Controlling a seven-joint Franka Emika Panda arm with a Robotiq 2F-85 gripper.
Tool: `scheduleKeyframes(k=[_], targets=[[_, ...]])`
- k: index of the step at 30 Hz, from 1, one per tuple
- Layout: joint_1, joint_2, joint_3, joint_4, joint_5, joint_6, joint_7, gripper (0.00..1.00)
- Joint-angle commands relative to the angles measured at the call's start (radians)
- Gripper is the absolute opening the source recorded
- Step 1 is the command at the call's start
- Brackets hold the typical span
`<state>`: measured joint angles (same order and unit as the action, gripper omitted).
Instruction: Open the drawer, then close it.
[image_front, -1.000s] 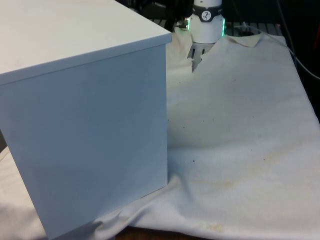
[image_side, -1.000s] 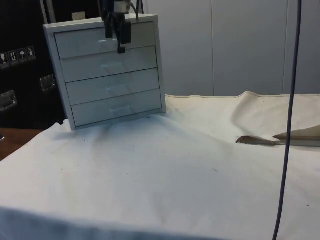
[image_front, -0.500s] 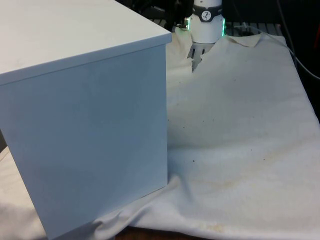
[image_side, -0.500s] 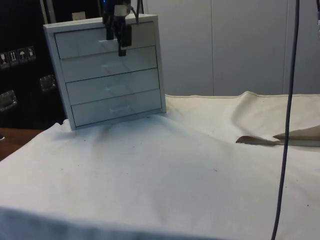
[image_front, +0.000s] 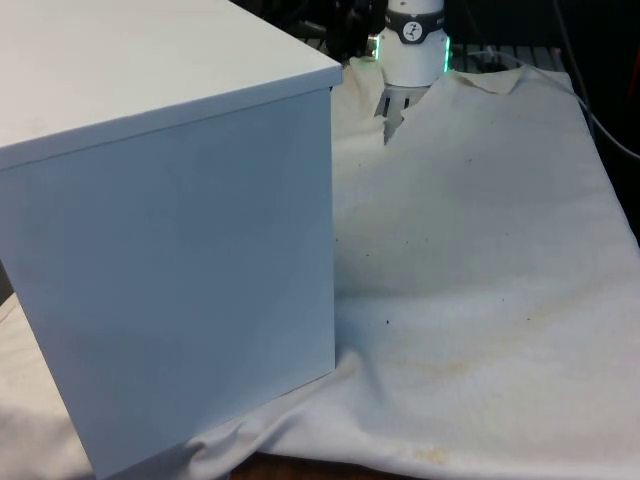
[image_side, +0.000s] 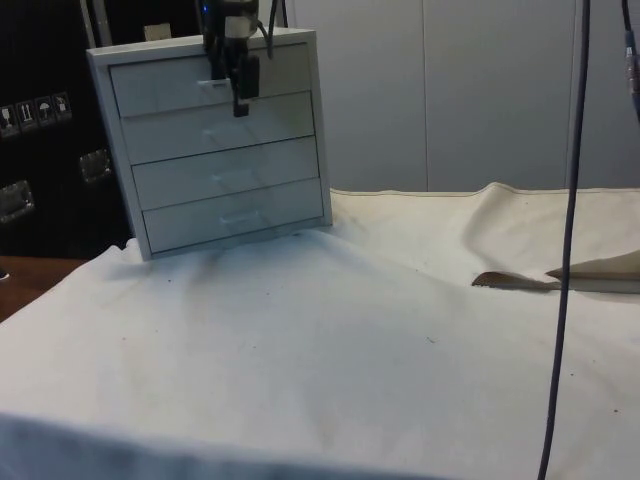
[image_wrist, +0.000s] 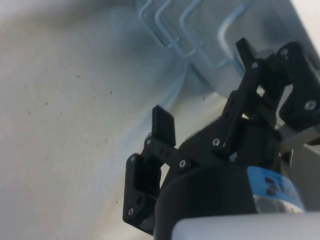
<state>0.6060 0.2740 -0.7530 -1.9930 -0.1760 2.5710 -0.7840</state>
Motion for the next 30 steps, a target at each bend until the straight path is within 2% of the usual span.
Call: scheduleKeyframes(k=[1, 11, 12, 14, 15, 20, 24, 30], targets=[[-0.002, 0.005, -0.004, 0.006, -0.004, 0.001, 0.002, 0.95], [0.003, 0.015, -0.014, 0.016, -0.004, 0.003, 0.007, 0.41], [0.004, 0.018, -0.016, 0.018, -0.004, 0.004, 0.007, 0.31], [0.000, 0.015, -0.017, 0.029, -0.001, 0.002, 0.000, 0.23], [0.004, 0.020, -0.017, 0.019, -0.004, 0.005, 0.008, 0.23], [0.005, 0.020, -0.018, 0.020, -0.004, 0.006, 0.008, 0.01], [0.000, 0.016, -0.019, 0.032, -0.001, 0.002, 0.000, 0.01], [0.018, -0.001, -0.029, 0.010, -0.020, 0.004, 0.022, 0.01]])
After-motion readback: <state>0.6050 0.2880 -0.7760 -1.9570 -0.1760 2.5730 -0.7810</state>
